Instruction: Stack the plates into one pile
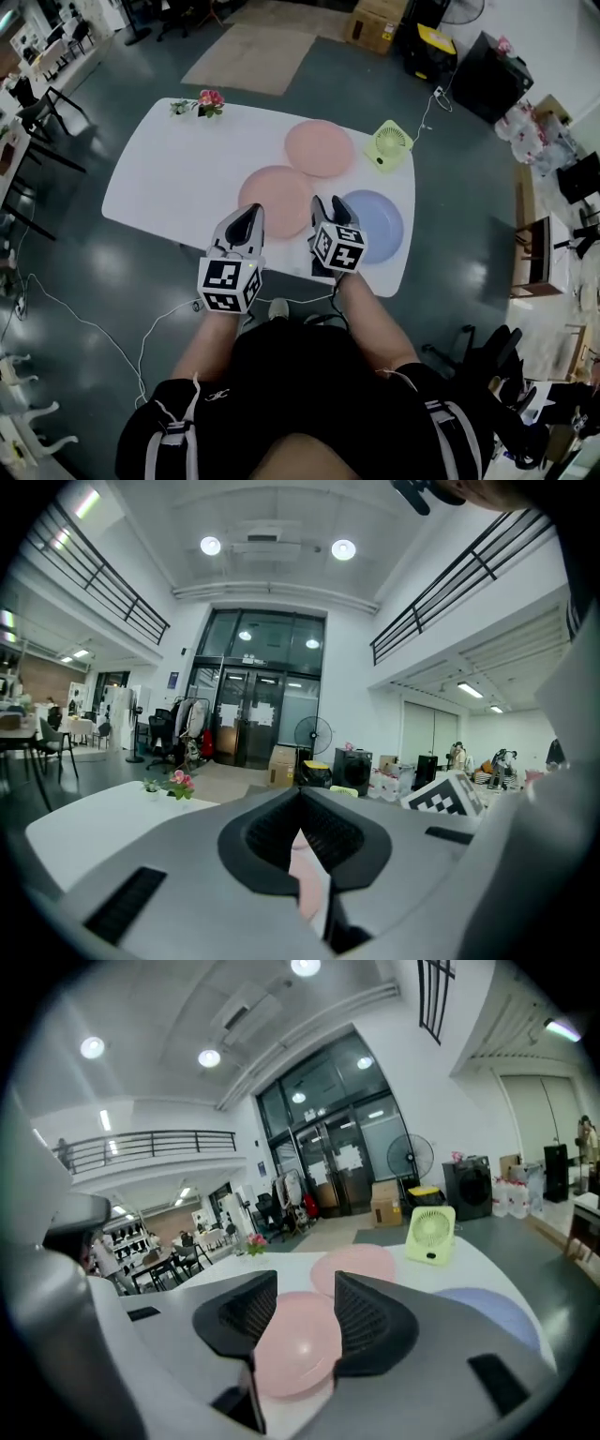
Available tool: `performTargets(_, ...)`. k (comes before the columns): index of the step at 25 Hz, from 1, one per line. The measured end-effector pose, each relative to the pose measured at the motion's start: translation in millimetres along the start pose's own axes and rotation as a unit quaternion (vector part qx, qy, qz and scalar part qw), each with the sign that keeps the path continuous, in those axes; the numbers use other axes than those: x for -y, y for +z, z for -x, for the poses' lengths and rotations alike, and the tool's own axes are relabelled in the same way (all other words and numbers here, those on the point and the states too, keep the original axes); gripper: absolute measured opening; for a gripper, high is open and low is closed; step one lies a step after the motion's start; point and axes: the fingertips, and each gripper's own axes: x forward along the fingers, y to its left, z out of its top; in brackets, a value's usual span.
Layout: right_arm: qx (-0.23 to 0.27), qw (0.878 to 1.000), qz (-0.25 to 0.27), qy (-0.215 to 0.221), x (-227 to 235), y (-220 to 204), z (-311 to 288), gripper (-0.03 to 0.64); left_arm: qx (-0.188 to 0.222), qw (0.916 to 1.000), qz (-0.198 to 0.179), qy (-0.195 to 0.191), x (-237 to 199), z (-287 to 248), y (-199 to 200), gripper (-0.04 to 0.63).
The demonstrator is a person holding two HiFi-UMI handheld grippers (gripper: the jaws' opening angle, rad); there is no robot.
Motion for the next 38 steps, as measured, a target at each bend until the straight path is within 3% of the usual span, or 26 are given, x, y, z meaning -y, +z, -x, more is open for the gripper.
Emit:
performTargets(4,-0.094,0.993,-0.068,-0.015,11,-56,-32,0.192,-0.009,0.9997,0.005,0.023,-17,1,-8,0.011)
performTargets(7,-0.159,0.979,-0.127,-0.028,22,-98,-48,0.192,-0.017,0.9991,0.010,0.038,-26,2,-15,0.011)
performTargets(11,-0.230,0.944,-0.237,-0.028,30,-147,-63,0.192,-0.026,0.9979,0.014,0.057,-37,6,-25,0.011)
performTargets(16,-0.276,0.898,-0.342,-0.027,30,-186,-78,0.192,-0.034,0.9962,0.016,0.079,-44,18,-34,0.011)
performTargets(19,-0.290,0.875,-0.385,-0.037,30,-201,-89,0.190,-0.036,0.9953,0.015,0.088,-50,25,-36,0.011)
performTargets(24,-0.310,0.850,-0.424,-0.030,22,-210,-103,0.109,-0.042,0.9940,0.018,0.100,-56,35,-39,0.011)
performTargets(26,-0.316,0.847,-0.427,-0.036,23,-210,-102,0.049,-0.040,0.9940,0.016,0.100,-56,35,-34,0.011)
performTargets(30,-0.306,0.840,-0.446,-0.033,22,-201,-94,0.045,-0.041,0.9943,0.012,0.098,-54,34,-28,0.011)
performTargets(34,-0.300,0.849,-0.435,-0.026,19,-187,-85,0.051,-0.036,0.9951,0.010,0.091,-53,31,-24,0.011)
performTargets(38,-0.279,0.844,-0.459,0.001,16,-162,-67,0.052,-0.033,0.9964,0.010,0.077,-43,24,-23,0.011)
